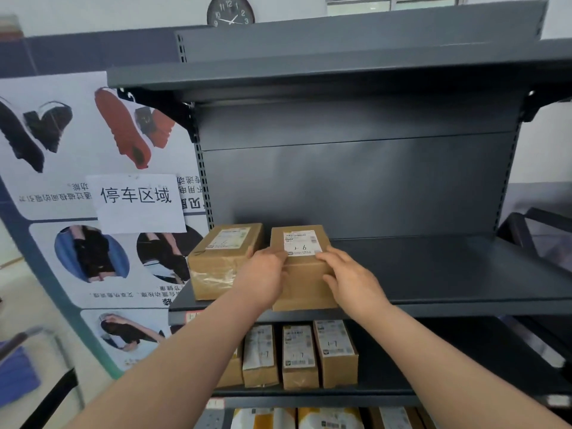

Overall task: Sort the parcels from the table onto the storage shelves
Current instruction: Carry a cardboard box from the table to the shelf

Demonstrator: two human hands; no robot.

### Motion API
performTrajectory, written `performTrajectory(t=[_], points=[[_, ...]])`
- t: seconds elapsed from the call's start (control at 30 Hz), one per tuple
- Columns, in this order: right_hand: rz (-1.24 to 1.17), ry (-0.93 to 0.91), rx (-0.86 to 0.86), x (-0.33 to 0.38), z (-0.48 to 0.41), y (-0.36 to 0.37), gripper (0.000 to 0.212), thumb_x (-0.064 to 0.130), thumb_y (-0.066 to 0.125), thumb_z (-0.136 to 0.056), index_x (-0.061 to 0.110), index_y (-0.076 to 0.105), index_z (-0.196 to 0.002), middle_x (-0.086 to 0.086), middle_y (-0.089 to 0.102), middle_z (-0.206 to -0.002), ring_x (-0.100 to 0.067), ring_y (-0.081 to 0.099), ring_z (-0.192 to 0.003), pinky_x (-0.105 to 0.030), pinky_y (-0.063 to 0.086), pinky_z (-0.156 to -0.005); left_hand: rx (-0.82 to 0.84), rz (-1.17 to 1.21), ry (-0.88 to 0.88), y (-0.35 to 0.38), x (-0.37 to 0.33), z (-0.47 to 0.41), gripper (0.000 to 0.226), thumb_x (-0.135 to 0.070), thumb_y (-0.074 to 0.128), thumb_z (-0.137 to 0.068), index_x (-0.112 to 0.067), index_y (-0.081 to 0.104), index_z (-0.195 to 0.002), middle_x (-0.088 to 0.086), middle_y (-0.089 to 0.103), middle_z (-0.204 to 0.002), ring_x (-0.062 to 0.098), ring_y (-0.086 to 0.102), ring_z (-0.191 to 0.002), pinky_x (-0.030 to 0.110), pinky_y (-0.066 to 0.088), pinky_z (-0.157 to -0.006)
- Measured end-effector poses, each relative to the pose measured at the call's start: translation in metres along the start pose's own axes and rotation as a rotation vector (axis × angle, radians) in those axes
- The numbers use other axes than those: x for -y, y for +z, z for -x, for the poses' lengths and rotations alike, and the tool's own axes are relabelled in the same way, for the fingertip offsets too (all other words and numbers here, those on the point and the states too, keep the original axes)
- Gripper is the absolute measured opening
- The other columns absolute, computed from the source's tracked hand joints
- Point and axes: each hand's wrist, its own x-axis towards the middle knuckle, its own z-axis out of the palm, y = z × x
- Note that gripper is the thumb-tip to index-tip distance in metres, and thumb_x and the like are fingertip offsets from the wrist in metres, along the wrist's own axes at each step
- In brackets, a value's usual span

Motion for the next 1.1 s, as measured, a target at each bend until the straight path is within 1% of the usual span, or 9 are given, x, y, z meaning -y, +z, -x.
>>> performTrajectory(t=[0.07, 0.13, 0.37, 0.5, 0.6, 0.7, 0.77, 0.83, 1.1], points=[[0.026, 0.007, 0.011, -0.001, -0.012, 0.005, 0.044, 0.021, 0.049, -0.098, 0.03, 0.042, -0.14, 0.003, 0.03, -0.155, -0.023, 0.045, -0.128, -0.039, 0.043, -0.1, 0.022, -0.057, -0.033, 0.006, 0.002, -0.011, 0.033, -0.021, 0.049, -0.096, -0.018, 0.054, -0.128, -0.001, 0.057, -0.128, 0.019, 0.045, -0.127, 0.044, 0.009, -0.117], [0.038, 0.018, 0.02, -0.002, -0.022, 0.01, 0.043, 0.019, 0.047, -0.098, 0.029, 0.041, -0.14, 0.001, 0.03, -0.155, -0.024, 0.046, -0.128, -0.039, 0.044, -0.099, 0.037, -0.088, -0.061, 0.009, 0.003, -0.02, 0.035, -0.023, 0.049, -0.097, -0.021, 0.051, -0.133, -0.003, 0.056, -0.131, 0.018, 0.043, -0.13, 0.045, 0.006, -0.119], [0.068, 0.03, -0.008, -0.002, -0.034, 0.02, 0.041, 0.016, 0.045, -0.098, 0.027, 0.042, -0.137, 0.0, 0.029, -0.156, -0.025, 0.05, -0.123, -0.041, 0.045, -0.093, 0.037, -0.048, -0.078, 0.011, 0.006, -0.032, 0.043, -0.015, 0.047, -0.096, -0.022, 0.046, -0.138, -0.001, 0.055, -0.133, 0.019, 0.049, -0.125, 0.04, 0.017, -0.118], [0.158, 0.051, 0.024, 0.002, -0.034, 0.018, 0.047, 0.013, 0.045, -0.097, 0.028, 0.036, -0.141, -0.002, 0.023, -0.158, -0.028, 0.045, -0.128, -0.043, 0.039, -0.099, 0.023, -0.061, -0.049, 0.012, 0.007, -0.031, 0.043, -0.015, 0.048, -0.096, -0.02, 0.046, -0.138, 0.0, 0.056, -0.134, 0.021, 0.052, -0.122, 0.038, 0.022, -0.116], [0.16, 0.043, 0.085, 0.005, -0.033, 0.011, 0.055, 0.017, 0.048, -0.097, 0.029, 0.028, -0.147, -0.001, 0.016, -0.16, -0.027, 0.03, -0.14, -0.047, 0.032, -0.107, 0.024, -0.089, -0.031, 0.007, 0.008, -0.031, 0.039, -0.013, 0.05, -0.095, -0.018, 0.049, -0.133, 0.003, 0.06, -0.125, 0.023, 0.055, -0.115, 0.036, 0.034, -0.107], [0.182, 0.039, 0.109, 0.002, -0.023, 0.002, 0.063, 0.023, 0.051, -0.097, 0.03, 0.02, -0.151, -0.001, 0.011, -0.161, -0.023, 0.013, -0.147, -0.048, 0.023, -0.113, 0.009, -0.115, -0.034, 0.006, 0.004, -0.032, 0.046, -0.019, 0.052, -0.095, -0.016, 0.044, -0.14, 0.007, 0.047, -0.142, 0.024, 0.037, -0.136, 0.039, 0.025, -0.114], [0.217, 0.036, 0.055, -0.001, -0.013, -0.004, 0.066, 0.026, 0.053, -0.096, 0.029, 0.017, -0.152, 0.0, 0.014, -0.161, -0.021, 0.013, -0.147, -0.045, 0.021, -0.114, -0.037, -0.136, 0.023, 0.011, -0.004, -0.029, 0.059, -0.021, 0.054, -0.095, -0.015, 0.03, -0.149, 0.007, 0.025, -0.158, 0.023, 0.016, -0.147, 0.043, 0.012, -0.12], [0.261, 0.057, 0.032, -0.008, 0.003, -0.011, 0.067, 0.028, 0.053, -0.096, 0.028, 0.017, -0.152, 0.0, 0.016, -0.16, -0.02, 0.014, -0.147, -0.043, 0.022, -0.115, -0.092, -0.141, 0.14, 0.018, -0.018, -0.021, 0.065, -0.02, 0.055, -0.094, -0.013, 0.025, -0.151, 0.009, 0.015, -0.161, 0.024, 0.008, -0.149, 0.044, 0.006, -0.12], [0.461, 0.237, 0.104, -0.058, 0.109, -0.055, 0.05, 0.03, 0.047, -0.098, 0.024, 0.035, -0.146, 0.002, 0.031, -0.155, -0.018, 0.017, -0.146, -0.041, 0.022, -0.114, 0.06, -0.04, 0.445, 0.037, -0.118, 0.002, 0.06, -0.019, 0.059, -0.093, -0.012, 0.035, -0.148, 0.009, 0.018, -0.161, 0.024, 0.012, -0.148, 0.038, 0.01, -0.12]])
